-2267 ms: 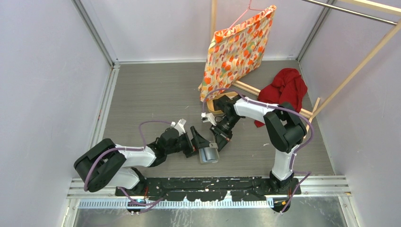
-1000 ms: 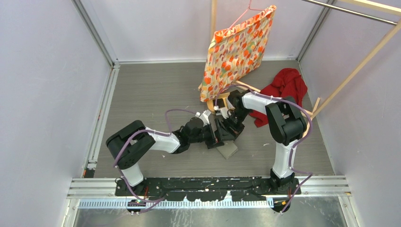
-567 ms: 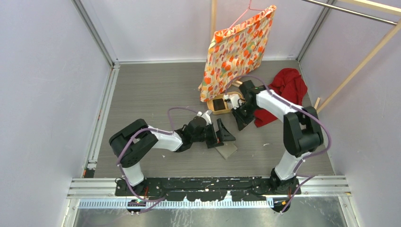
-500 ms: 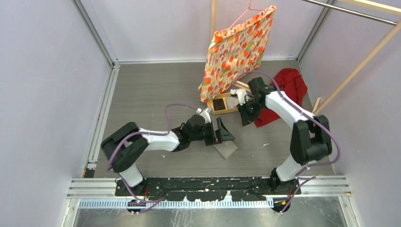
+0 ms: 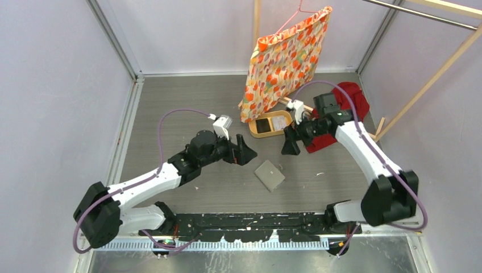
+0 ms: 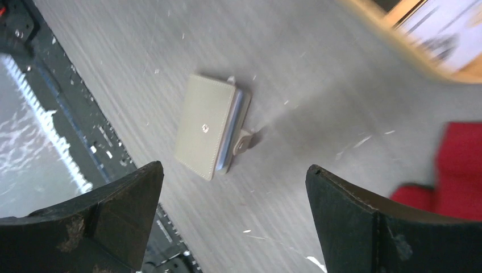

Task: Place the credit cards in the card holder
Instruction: Close the card holder at the center of the board.

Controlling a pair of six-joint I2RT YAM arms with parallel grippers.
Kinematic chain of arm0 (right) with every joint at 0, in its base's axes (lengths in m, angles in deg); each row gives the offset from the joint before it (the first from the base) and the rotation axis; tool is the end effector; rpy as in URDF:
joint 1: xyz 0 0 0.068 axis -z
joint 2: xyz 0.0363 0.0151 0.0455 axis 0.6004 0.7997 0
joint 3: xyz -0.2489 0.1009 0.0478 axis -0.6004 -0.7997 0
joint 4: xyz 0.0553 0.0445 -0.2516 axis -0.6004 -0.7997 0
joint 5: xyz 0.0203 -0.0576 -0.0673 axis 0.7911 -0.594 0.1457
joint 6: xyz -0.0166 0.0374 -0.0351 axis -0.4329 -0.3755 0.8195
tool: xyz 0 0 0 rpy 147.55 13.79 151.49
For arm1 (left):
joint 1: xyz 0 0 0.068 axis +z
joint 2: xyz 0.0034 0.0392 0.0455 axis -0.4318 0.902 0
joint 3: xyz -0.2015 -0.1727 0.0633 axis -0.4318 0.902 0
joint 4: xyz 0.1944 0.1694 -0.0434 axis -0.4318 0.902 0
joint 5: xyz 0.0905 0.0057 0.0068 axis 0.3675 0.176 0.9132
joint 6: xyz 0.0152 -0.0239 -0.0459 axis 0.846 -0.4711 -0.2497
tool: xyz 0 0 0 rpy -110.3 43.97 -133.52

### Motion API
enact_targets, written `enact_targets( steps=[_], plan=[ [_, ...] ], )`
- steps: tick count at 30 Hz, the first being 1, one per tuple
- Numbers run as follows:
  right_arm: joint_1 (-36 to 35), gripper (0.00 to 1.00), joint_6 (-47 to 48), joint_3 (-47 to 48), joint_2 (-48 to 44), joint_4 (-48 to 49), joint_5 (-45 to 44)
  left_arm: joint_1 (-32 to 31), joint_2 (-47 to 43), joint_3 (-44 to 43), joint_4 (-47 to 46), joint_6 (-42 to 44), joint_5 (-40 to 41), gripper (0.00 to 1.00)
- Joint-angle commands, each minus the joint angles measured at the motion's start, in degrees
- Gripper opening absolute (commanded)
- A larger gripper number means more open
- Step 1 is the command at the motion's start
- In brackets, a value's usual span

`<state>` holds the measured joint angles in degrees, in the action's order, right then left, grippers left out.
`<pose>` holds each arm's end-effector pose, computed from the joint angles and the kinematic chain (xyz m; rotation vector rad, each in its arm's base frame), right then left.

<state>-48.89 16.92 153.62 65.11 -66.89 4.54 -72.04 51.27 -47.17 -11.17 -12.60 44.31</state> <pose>0.2467 0.0751 0.2919 -1.0258 2.2260 0.7635 0.1744 -0.1905 0.2600 0.2635 2.0095 -1.1049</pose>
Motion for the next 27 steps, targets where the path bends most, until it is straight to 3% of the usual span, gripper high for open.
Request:
enact_targets(
  steps=[1, 3, 8, 15, 27],
  plan=[
    [-2.2, 0.99, -3.7, -4.4, 3.3, -2.1, 1.0, 2.7, 5.4, 0.5, 4.5, 4.0, -7.2, 0.89],
    [-3.0, 0.92, -4.6, -4.7, 5.9, -2.2, 0.0, 2.6, 9.6, 0.2, 2.2, 3.1, -9.0, 0.85],
    [-6.2, 0.63, -5.7, -3.0, 13.7, -3.4, -3.7, 2.6, 17.6, -1.2, -4.2, 1.6, -10.8, 0.78],
    [-6.8, 0.48, -8.0, -2.0, 17.1, -1.9, -5.6, 2.5, 27.2, -4.0, -6.9, -0.2, -14.3, 0.67],
    [-7.9, 0.32, -9.4, 0.1, 21.6, -0.7, -7.1, 1.6, 30.4, -6.1, -3.4, 0.9, -11.0, 0.68]
  ],
)
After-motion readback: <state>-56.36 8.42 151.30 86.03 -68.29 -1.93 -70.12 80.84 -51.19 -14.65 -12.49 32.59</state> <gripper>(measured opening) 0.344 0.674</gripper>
